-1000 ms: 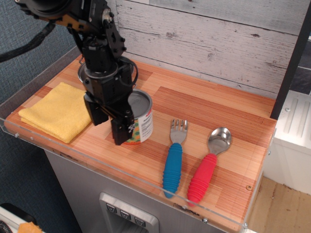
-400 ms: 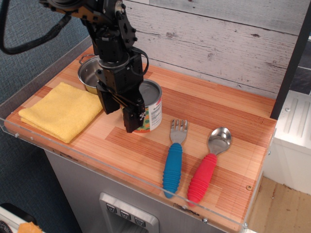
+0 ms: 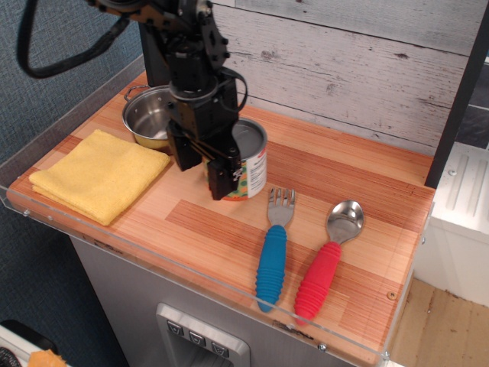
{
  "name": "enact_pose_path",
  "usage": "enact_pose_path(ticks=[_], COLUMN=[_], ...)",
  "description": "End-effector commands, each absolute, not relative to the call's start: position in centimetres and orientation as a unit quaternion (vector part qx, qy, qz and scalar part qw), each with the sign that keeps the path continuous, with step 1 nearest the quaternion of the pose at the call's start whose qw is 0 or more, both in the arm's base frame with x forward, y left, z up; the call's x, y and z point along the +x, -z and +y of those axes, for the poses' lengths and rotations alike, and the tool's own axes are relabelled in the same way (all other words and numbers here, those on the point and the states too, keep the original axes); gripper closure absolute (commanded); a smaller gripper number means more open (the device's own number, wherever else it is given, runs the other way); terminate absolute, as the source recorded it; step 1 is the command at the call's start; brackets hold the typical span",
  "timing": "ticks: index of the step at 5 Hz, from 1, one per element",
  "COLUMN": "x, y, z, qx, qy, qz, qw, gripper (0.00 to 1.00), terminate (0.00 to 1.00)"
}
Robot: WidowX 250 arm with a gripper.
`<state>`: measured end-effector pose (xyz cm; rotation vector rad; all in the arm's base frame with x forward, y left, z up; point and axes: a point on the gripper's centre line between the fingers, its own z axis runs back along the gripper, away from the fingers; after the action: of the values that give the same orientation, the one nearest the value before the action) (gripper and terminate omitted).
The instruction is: Move the can above the fork
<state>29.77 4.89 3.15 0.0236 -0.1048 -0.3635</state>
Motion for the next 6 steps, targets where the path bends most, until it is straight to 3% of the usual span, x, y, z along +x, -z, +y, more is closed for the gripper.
enact_pose_path(ticks=[1, 6], x=[31.8, 36.8], y=[-5.2, -5.9], z=[4.7, 0.5], qx=[0.021, 0.023], qy=[0.182, 0.209], qz=[-0.083, -0.117], qw=[0.979, 0.971], gripper=[0.00, 0.00], terminate=[0.00, 0.00])
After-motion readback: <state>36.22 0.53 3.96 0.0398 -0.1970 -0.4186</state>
